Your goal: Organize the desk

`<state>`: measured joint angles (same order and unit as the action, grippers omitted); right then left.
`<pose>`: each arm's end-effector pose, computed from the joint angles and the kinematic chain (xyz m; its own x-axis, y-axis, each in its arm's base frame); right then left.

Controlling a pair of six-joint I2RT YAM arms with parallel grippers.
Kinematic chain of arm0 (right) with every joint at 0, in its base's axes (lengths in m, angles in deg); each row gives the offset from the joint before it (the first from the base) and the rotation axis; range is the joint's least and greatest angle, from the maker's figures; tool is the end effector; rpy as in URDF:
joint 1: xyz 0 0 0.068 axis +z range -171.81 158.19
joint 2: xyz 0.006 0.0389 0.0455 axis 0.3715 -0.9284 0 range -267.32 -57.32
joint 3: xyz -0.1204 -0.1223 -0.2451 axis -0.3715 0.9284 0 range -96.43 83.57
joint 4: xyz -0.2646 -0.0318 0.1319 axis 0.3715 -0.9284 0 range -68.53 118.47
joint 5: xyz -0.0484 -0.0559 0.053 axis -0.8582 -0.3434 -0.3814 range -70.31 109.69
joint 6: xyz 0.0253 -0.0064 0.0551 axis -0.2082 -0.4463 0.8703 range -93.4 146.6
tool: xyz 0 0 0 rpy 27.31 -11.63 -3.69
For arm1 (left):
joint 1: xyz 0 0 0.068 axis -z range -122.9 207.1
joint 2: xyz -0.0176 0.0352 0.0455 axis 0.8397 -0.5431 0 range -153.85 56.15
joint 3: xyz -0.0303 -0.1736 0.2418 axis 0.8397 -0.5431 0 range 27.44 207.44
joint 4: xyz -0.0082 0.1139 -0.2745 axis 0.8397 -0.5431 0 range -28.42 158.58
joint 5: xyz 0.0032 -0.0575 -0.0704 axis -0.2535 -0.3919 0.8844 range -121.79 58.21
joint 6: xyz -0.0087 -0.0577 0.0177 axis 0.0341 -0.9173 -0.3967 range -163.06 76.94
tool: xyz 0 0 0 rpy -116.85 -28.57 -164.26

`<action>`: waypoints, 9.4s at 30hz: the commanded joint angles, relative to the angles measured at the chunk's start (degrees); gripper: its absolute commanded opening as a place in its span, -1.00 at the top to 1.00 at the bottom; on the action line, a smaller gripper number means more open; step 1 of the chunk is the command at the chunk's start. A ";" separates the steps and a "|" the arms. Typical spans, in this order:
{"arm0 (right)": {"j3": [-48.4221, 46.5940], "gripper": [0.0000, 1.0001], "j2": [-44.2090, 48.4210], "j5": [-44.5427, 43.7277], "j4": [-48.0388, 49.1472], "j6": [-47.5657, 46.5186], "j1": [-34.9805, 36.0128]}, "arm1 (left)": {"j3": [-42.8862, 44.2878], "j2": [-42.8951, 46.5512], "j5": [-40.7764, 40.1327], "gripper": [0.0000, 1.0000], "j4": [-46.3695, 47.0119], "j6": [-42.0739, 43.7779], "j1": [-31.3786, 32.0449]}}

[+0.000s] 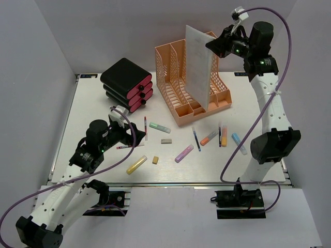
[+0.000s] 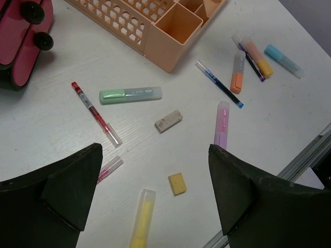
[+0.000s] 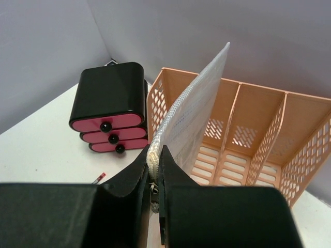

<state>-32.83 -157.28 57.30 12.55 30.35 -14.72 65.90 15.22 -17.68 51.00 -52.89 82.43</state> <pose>0.4282 0.0812 0.5390 -0.0369 0.0476 -0.9982 -0.7024 0.7093 0.0598 0.1727 -0.0942 0.3115 -0.4116 0.0117 -0.9113 0.5598 0.7923 -0.2427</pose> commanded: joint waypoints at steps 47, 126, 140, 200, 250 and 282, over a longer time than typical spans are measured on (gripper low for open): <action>10.23 1.00 -18.42 18.38 71.91 11.98 -1.64 | -1.63 -4.51 -2.07 -0.85 2.38 0.25 0.43; 30.60 -0.51 -17.91 26.82 103.73 22.71 -4.54 | -1.63 -6.97 -1.10 -0.85 2.47 0.16 0.43; 51.42 -0.78 18.43 12.42 43.88 -8.10 -10.43 | 1.00 -7.93 -10.15 -0.95 2.20 -7.84 0.43; 75.09 -0.22 47.58 13.64 14.08 -2.61 -10.87 | 83.09 -83.08 -70.00 -0.38 -41.30 -39.48 9.75; 75.18 -0.23 46.88 11.97 13.90 -3.22 -11.93 | 80.82 -86.34 -71.69 0.56 -34.09 -34.02 9.40; 76.14 -0.23 46.96 12.40 14.78 -3.48 -12.63 | 60.16 -68.41 -54.81 0.62 -26.54 -35.62 10.98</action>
<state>42.58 -111.04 69.32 25.64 27.64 -27.02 127.23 -57.63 -75.56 24.90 -88.53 93.00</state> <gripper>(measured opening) 0.613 0.421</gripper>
